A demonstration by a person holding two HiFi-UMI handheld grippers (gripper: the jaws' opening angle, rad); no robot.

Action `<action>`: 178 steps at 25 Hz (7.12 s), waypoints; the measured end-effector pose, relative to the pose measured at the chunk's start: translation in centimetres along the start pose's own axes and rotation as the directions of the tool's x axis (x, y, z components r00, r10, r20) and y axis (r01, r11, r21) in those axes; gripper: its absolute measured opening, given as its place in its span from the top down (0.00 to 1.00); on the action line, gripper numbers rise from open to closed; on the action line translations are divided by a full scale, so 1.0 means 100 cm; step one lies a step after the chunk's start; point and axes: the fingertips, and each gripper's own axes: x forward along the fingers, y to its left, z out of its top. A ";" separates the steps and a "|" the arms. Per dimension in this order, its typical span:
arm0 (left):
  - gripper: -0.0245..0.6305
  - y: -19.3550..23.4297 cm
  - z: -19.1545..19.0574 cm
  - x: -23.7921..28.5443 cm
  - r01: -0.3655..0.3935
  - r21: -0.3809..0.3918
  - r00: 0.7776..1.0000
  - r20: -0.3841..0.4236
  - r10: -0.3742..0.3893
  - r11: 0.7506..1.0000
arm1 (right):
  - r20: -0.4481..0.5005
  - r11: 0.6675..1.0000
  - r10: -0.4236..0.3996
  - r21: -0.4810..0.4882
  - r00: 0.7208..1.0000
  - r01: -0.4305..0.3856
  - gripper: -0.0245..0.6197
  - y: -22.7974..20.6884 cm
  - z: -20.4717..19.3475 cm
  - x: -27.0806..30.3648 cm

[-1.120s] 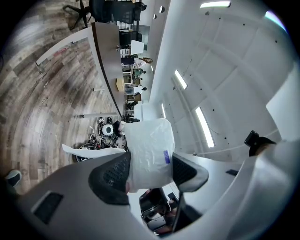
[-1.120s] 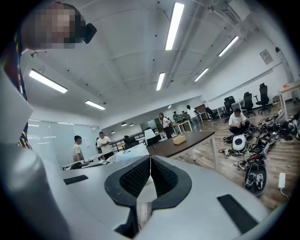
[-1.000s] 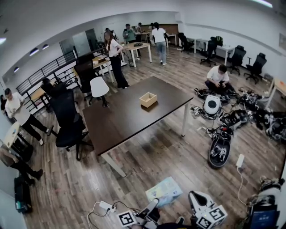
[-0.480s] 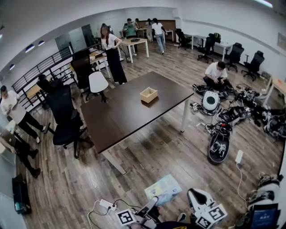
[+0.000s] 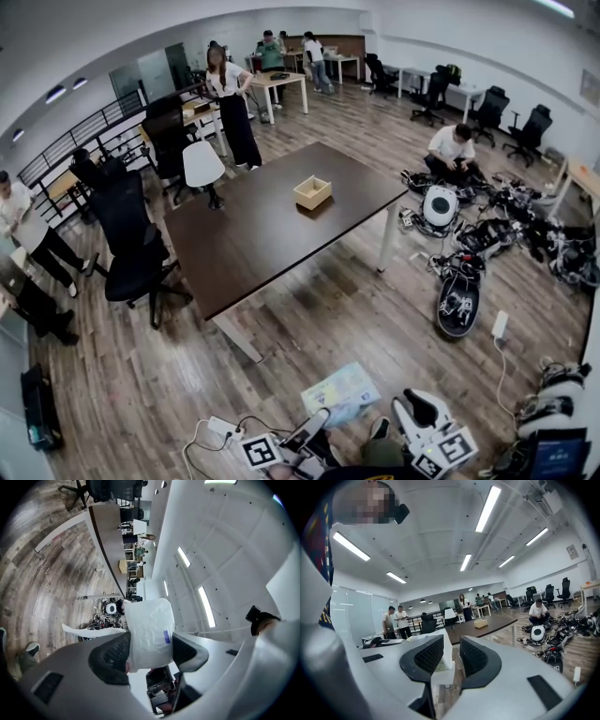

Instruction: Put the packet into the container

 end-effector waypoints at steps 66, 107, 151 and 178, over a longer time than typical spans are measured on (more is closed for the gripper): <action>0.58 0.028 0.357 0.298 -0.033 0.086 0.993 -0.114 0.043 0.996 | -0.129 0.861 0.442 -0.217 0.888 -0.460 0.57 -0.144 0.090 0.446; 0.50 0.010 0.449 0.506 -0.085 0.276 0.968 0.251 0.014 0.957 | 0.073 0.688 0.726 -0.099 0.684 -0.719 0.80 -0.351 0.222 0.615; 0.57 0.064 0.652 0.590 -0.542 0.830 0.802 0.467 0.372 0.127 | -0.190 0.564 0.783 -0.185 0.592 -0.805 0.83 -0.354 0.237 0.838; 0.57 0.199 0.635 0.597 -0.590 0.806 0.646 0.501 0.576 -0.039 | -0.418 0.486 0.739 -0.211 0.528 -0.848 0.83 -0.418 0.089 0.871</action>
